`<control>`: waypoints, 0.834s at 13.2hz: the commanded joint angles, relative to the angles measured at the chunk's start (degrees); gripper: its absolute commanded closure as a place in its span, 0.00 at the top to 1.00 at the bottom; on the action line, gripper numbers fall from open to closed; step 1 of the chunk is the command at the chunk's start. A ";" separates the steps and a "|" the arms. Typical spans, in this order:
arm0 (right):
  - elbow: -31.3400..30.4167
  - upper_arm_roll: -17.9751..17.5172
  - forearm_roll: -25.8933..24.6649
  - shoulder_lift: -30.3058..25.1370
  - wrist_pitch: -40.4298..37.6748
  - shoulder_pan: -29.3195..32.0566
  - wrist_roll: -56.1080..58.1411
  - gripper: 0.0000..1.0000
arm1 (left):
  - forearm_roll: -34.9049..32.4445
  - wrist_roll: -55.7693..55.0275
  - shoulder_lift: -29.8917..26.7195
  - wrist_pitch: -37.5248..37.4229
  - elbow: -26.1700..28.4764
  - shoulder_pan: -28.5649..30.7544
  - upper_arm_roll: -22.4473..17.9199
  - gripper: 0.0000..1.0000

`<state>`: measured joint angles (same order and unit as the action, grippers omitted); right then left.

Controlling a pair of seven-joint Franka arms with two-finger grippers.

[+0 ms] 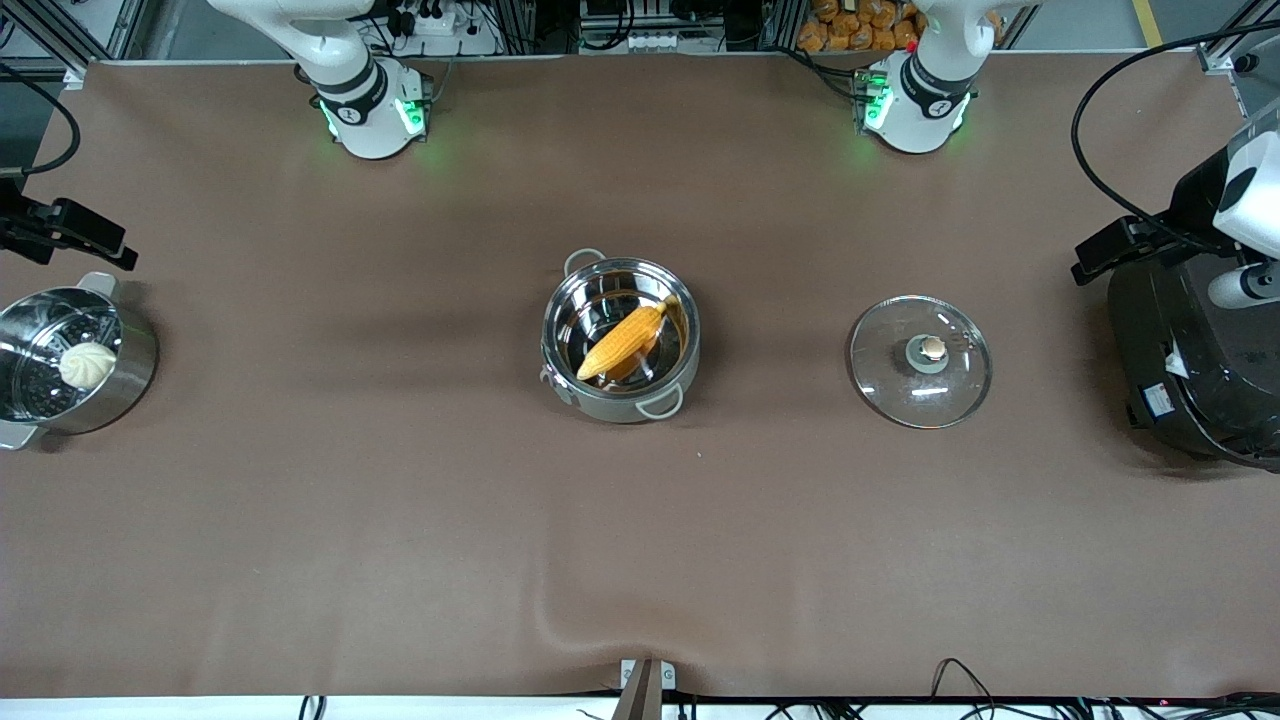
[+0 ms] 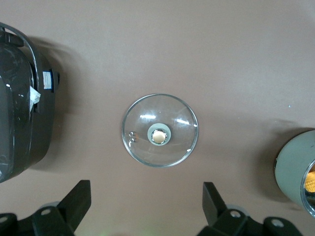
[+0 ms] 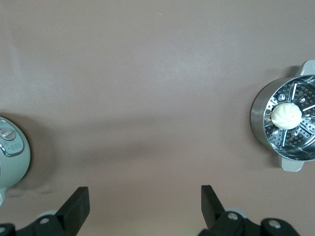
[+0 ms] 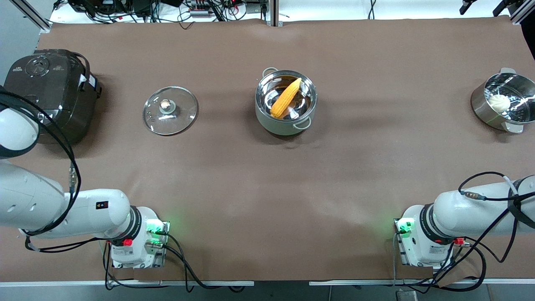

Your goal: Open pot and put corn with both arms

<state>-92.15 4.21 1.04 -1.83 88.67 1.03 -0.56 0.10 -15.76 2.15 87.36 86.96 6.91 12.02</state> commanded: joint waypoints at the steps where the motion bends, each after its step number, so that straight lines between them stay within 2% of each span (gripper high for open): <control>1: -1.54 -0.95 -1.04 -1.86 -0.25 0.55 0.30 1.00 | -1.25 1.17 0.48 -2.19 -1.35 -0.14 0.20 1.00; 4: -1.19 -0.95 -0.96 -1.86 -3.59 0.47 -0.05 1.00 | -1.51 1.17 0.49 -2.37 -1.35 0.04 0.20 1.00; 11: 1.89 -1.31 -1.83 -1.51 -5.35 0.03 -0.14 1.00 | -2.56 1.08 0.14 -2.37 -1.26 0.13 0.37 1.00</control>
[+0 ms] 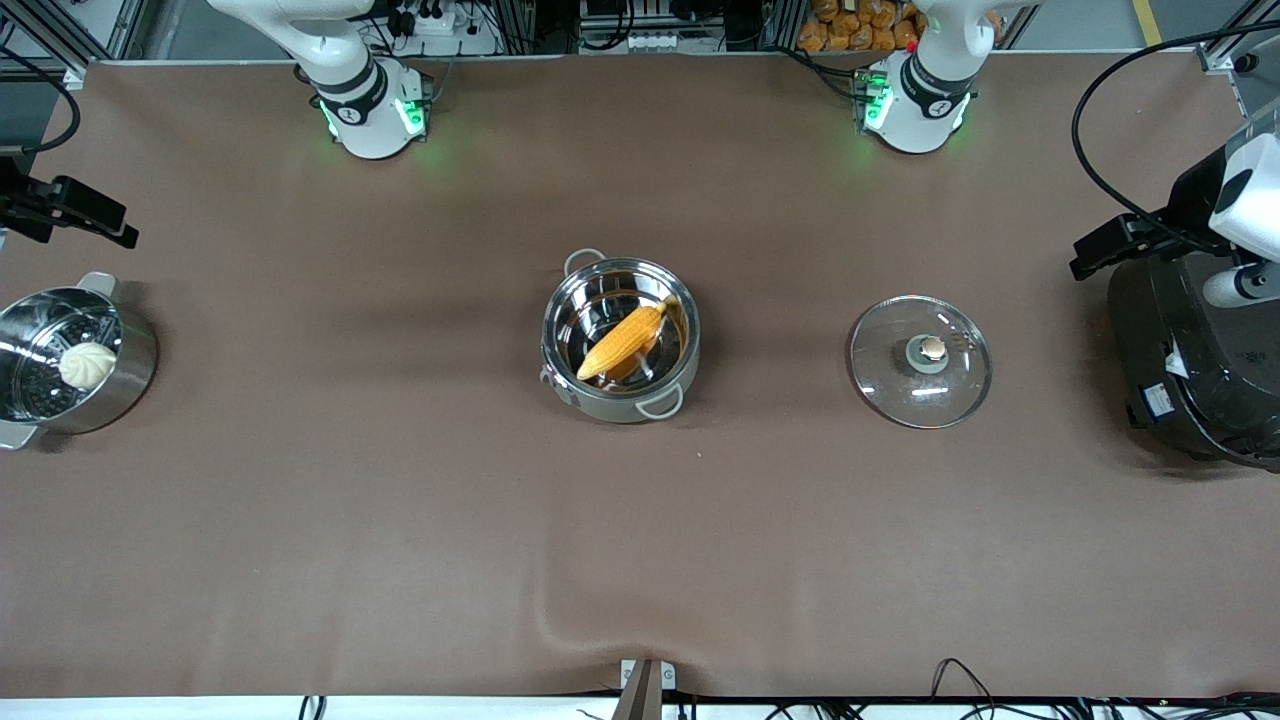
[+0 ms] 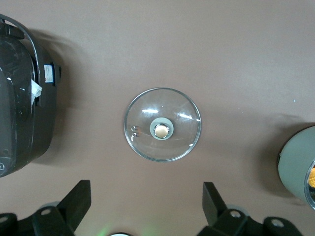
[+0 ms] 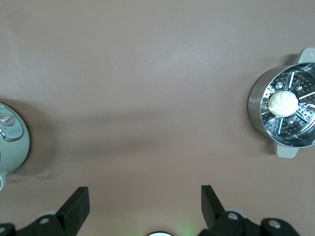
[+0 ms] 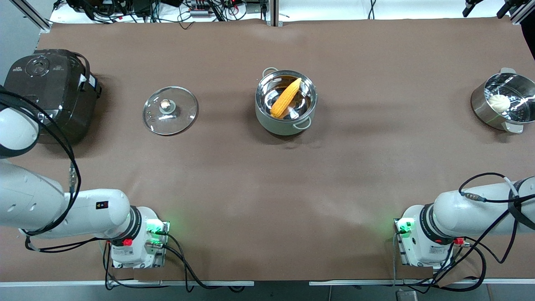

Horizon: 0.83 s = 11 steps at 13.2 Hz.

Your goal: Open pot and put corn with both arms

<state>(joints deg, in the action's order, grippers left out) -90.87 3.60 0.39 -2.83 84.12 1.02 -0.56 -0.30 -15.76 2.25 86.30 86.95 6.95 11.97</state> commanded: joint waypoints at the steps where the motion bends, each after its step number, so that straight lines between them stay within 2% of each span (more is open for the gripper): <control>1: 0.52 -0.78 -1.19 -0.51 -0.80 0.03 -0.23 1.00 | -2.86 1.17 0.03 -1.57 -1.34 0.00 0.43 1.00; 6: 0.43 -0.87 -0.92 -0.42 -0.89 -0.05 -0.49 1.00 | -3.48 1.43 0.12 -2.02 -2.04 -0.35 0.60 1.00; 11: 0.35 -0.96 -0.57 -0.34 -0.71 -0.32 -0.49 1.00 | -3.39 6.51 0.38 -1.93 -2.75 -0.18 0.87 1.00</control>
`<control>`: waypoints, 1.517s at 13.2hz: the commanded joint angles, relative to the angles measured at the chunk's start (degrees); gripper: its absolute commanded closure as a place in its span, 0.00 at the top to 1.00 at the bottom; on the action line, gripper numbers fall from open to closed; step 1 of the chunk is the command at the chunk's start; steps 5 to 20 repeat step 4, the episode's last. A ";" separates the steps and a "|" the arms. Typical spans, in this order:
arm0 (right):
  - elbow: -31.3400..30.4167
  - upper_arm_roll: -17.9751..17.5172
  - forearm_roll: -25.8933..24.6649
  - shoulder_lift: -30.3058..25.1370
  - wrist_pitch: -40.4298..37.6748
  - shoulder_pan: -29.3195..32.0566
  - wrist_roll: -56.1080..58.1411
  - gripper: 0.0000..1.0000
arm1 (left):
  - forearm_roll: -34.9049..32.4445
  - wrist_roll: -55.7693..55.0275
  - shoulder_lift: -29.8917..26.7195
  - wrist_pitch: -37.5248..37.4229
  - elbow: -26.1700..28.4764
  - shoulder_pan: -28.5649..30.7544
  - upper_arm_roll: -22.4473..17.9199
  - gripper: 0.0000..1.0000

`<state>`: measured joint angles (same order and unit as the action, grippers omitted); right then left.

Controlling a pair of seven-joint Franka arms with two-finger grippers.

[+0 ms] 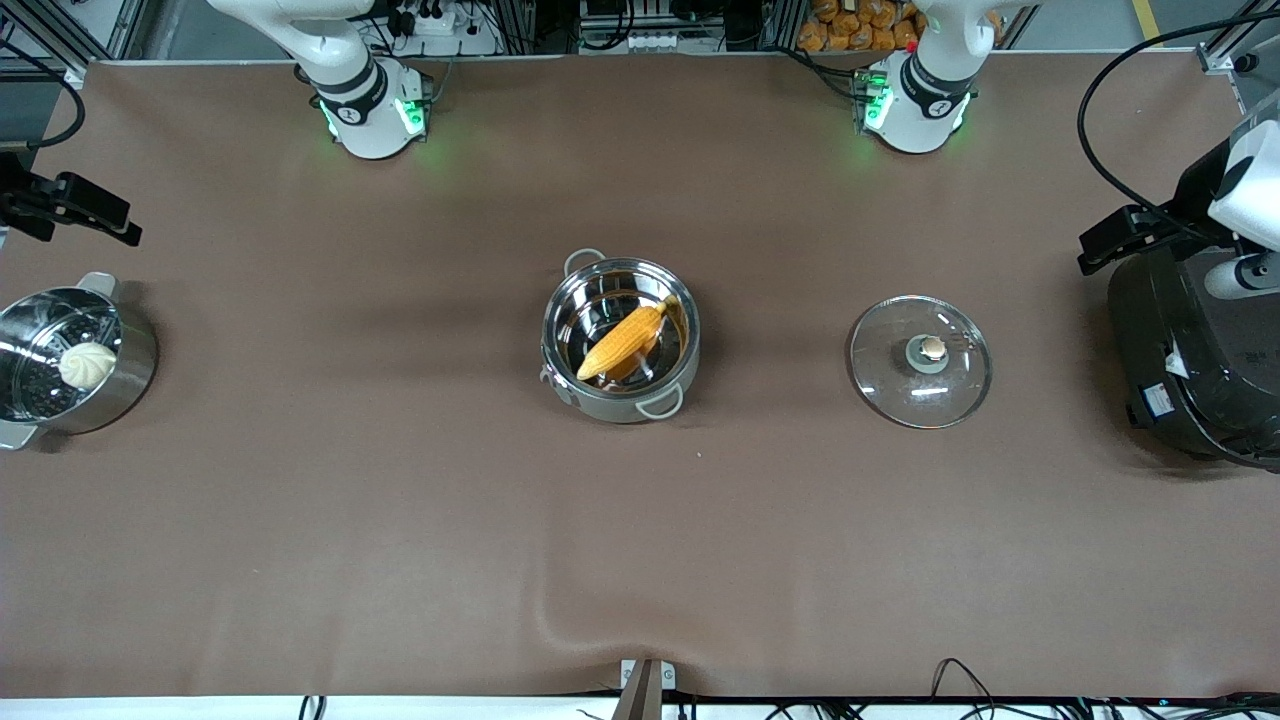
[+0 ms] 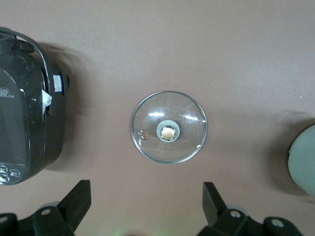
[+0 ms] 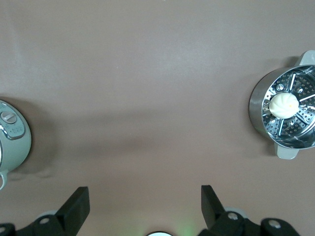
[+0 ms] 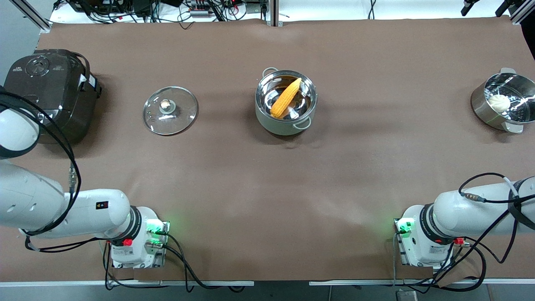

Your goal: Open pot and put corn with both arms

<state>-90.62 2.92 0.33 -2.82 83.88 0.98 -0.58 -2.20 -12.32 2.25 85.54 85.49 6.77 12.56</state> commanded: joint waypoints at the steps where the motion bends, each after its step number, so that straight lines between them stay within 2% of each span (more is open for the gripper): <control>1: 0.09 -0.28 -0.42 -0.34 -0.38 -0.46 -0.47 1.00 | -1.49 4.13 0.38 -1.17 -1.29 -0.09 0.27 1.00; 20: -0.08 -0.28 -0.25 -0.43 -0.12 -0.72 -0.56 1.00 | -1.32 4.14 0.38 -1.17 -1.29 0.00 0.27 1.00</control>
